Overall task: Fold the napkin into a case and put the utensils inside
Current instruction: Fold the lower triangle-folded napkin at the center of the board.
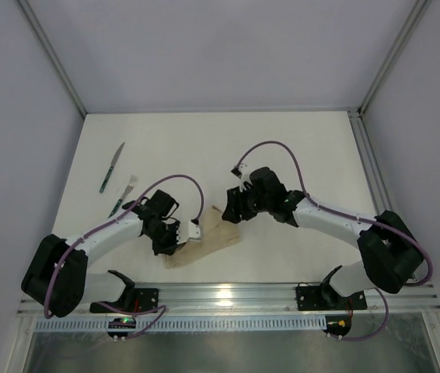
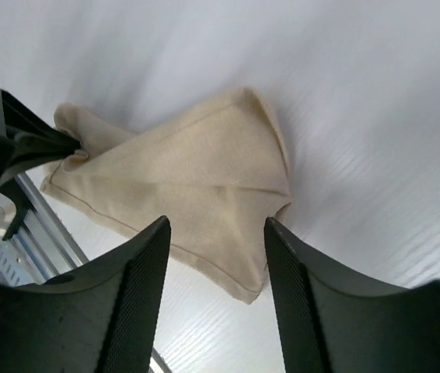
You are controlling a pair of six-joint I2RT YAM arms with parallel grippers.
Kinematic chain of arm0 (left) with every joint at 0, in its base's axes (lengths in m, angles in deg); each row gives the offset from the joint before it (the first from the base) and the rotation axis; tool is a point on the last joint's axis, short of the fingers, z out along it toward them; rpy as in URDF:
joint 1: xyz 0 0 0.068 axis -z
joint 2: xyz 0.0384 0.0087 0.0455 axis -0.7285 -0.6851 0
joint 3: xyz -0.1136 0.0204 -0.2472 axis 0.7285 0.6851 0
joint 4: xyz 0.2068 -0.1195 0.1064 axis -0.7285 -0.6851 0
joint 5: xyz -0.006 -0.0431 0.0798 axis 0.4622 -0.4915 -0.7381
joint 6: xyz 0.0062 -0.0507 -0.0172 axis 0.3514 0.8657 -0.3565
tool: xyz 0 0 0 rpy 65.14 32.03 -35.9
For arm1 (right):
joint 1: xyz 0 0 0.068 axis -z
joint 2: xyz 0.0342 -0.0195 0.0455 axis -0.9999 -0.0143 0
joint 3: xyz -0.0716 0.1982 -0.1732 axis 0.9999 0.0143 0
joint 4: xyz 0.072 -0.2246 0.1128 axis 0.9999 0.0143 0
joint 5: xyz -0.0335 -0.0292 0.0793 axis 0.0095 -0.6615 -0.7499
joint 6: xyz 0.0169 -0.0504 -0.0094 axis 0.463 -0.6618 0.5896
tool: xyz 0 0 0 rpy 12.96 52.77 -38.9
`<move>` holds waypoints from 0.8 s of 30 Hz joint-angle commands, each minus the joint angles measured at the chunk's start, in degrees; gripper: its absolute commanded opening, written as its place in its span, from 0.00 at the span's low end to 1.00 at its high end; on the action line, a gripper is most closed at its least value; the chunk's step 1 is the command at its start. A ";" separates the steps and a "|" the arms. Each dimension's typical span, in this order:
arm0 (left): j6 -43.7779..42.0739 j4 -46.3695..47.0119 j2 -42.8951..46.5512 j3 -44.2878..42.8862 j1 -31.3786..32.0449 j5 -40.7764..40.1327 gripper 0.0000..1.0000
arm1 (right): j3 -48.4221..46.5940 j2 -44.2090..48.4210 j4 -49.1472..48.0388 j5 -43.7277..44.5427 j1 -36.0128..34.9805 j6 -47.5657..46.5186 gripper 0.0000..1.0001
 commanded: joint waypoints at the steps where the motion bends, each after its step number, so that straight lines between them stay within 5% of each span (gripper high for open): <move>1: 0.68 2.88 -0.40 1.49 0.48 -2.39 0.00 | -6.08 -1.12 3.02 -0.72 2.58 -6.29 0.58; 14: 1.74 2.79 1.09 2.19 0.66 -3.54 0.00 | -27.01 -26.87 1.70 -9.42 4.08 -6.48 0.68; 21: 2.97 3.32 0.83 1.93 0.66 -3.54 0.00 | -23.68 -24.95 0.47 -11.70 2.94 -6.39 0.49; 24: 3.49 3.41 0.57 1.75 0.66 -3.54 0.00 | -21.31 -22.67 0.12 -11.53 3.02 -6.39 0.29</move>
